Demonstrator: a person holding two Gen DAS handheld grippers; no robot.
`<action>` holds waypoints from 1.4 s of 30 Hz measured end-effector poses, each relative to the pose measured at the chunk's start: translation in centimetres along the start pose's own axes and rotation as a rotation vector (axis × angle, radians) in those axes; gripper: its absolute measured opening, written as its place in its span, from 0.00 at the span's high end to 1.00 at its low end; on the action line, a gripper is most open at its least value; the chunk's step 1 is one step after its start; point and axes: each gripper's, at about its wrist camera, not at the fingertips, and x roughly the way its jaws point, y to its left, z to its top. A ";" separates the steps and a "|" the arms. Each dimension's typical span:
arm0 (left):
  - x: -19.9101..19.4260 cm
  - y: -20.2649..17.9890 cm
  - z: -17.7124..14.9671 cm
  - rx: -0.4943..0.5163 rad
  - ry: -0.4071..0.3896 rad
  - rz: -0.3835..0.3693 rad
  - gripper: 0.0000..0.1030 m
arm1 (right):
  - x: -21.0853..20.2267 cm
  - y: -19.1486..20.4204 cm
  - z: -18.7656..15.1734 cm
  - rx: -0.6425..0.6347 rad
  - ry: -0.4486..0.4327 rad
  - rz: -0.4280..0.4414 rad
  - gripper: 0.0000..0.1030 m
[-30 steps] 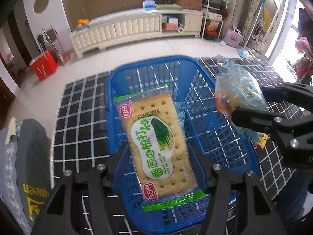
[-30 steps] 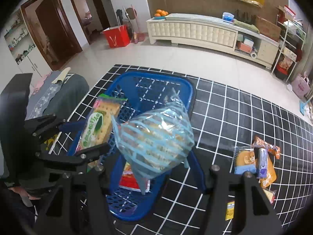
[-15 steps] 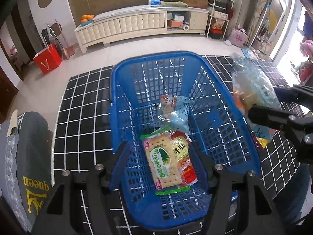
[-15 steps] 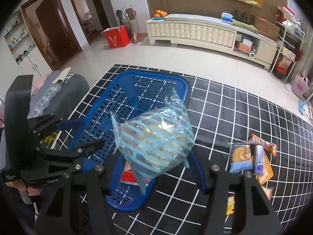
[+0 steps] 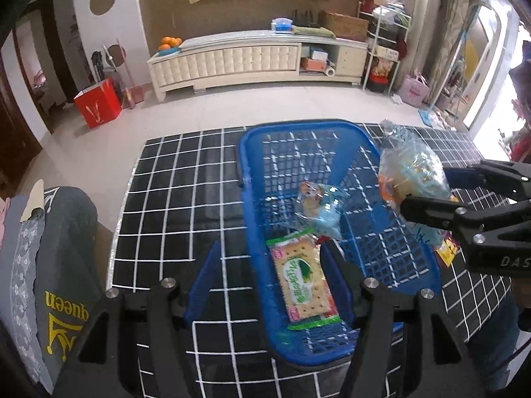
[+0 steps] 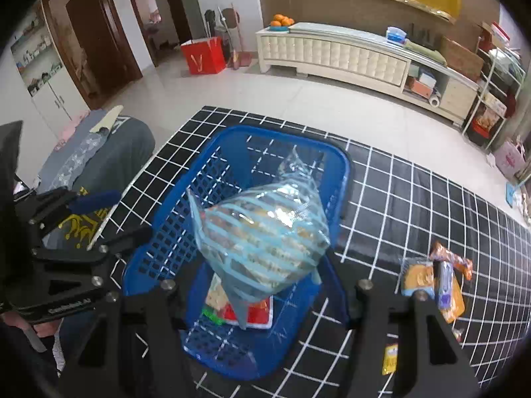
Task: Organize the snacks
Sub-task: 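Lower the clear blue-striped bag into the basket and open the right tool, then move both tools away from the basket back over the snack pile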
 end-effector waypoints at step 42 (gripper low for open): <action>-1.2 3.0 1.7 -0.055 -0.007 -0.012 0.41 | 0.6 1.7 2.4 -0.045 -0.021 -0.033 0.14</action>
